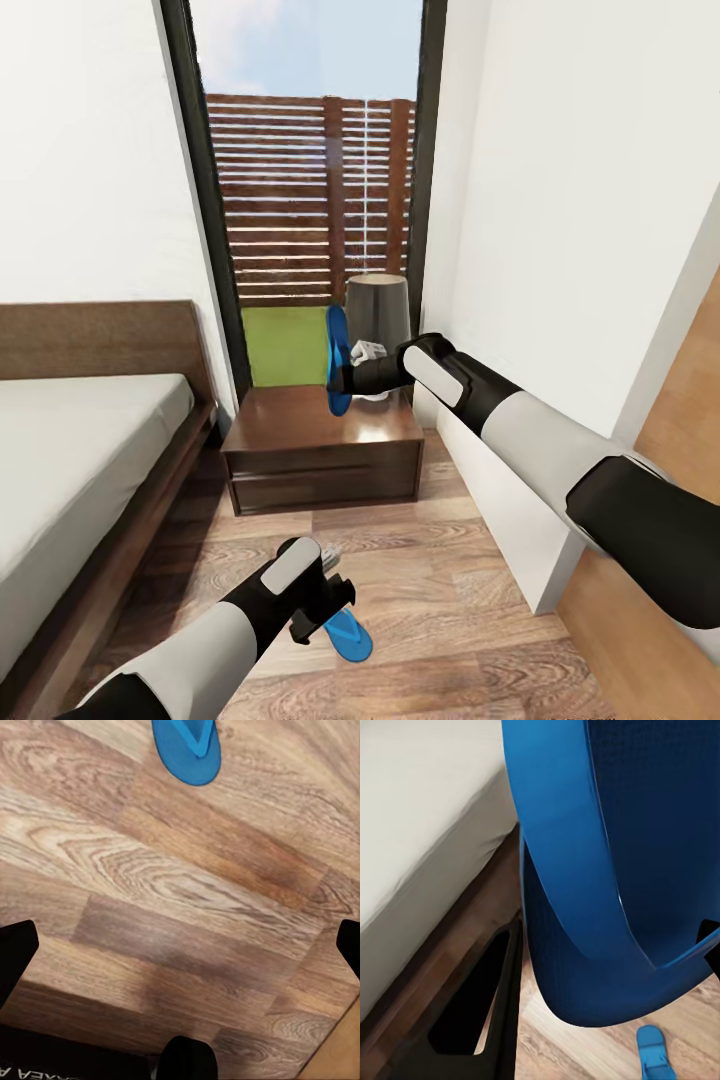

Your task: In the bedroom, move the book from the bed onto either nightstand, and place the two sandals side by side next to the bed.

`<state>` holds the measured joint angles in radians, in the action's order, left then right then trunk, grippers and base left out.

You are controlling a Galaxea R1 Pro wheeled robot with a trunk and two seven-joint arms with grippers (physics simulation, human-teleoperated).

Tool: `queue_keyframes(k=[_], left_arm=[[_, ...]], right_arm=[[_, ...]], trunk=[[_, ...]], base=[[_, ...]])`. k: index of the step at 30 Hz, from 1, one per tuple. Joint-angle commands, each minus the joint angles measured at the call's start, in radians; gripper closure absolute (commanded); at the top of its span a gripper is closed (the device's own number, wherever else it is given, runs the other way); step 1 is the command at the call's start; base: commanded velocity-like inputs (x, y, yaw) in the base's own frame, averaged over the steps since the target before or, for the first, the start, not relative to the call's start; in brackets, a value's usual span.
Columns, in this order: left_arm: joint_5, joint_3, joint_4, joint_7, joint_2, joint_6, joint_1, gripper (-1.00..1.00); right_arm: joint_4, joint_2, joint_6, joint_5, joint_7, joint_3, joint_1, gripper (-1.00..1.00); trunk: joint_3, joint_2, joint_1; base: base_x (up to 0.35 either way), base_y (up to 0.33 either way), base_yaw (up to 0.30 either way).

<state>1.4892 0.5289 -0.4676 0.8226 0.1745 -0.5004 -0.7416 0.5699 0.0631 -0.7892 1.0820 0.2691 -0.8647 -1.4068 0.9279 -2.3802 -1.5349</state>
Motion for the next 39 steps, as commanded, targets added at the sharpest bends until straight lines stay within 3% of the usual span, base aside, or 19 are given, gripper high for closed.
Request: queue_keyframes(k=[1,7,13,17,25,28,29,39], left_arm=[[0.000,0.002,-0.001,0.003,0.000,-0.004,-0.001,-1.00],[-0.001,0.002,0.001,0.000,0.000,-0.003,-0.001,-1.00],[-0.001,0.001,0.001,-0.003,0.000,-0.003,-0.076,-1.00],[-0.001,0.001,0.001,-0.003,0.000,-0.003,-0.082,-1.00],[0.000,0.000,0.001,-0.004,0.000,-0.003,-0.089,-1.00],[0.000,0.000,0.001,-0.005,0.000,-0.004,-0.108,-1.00],[0.000,0.000,0.001,-0.005,0.000,-0.004,-0.148,-1.00],[0.001,0.000,0.001,-0.005,0.000,-0.003,-0.167,-1.00]], right_arm=[[-0.001,0.000,-0.001,-0.004,0.009,-0.002,-0.001,1.00],[-0.001,0.000,-0.001,-0.004,0.009,-0.002,-0.001,1.00],[0.021,-0.002,-0.001,-0.004,0.009,0.003,-0.001,1.00],[0.027,-0.002,-0.001,-0.004,0.008,0.005,-0.001,1.00],[0.028,-0.003,-0.001,-0.005,0.007,0.006,-0.001,1.00],[0.028,-0.005,-0.001,-0.005,0.007,0.006,-0.001,1.00],[0.032,-0.006,-0.001,-0.005,0.005,0.007,-0.002,1.00],[0.051,-0.006,-0.003,-0.005,0.003,0.009,-0.007,1.00]], trunk=[[0.004,-0.008,-0.004],[0.023,-0.050,-0.027],[0.042,-0.092,-0.050],[0.054,-0.120,-0.065],[0.085,-0.122,-0.069],[0.098,-0.122,-0.070],[0.103,-0.123,-0.070],[0.158,-0.125,-0.075]], base=[[0.000,0.000,0.000],[0.000,0.000,0.000],[0.000,0.000,0.000],[0.000,0.000,0.000],[0.000,0.000,0.000],[0.000,0.000,0.000],[0.000,0.000,0.000],[0.000,0.000,0.000]])
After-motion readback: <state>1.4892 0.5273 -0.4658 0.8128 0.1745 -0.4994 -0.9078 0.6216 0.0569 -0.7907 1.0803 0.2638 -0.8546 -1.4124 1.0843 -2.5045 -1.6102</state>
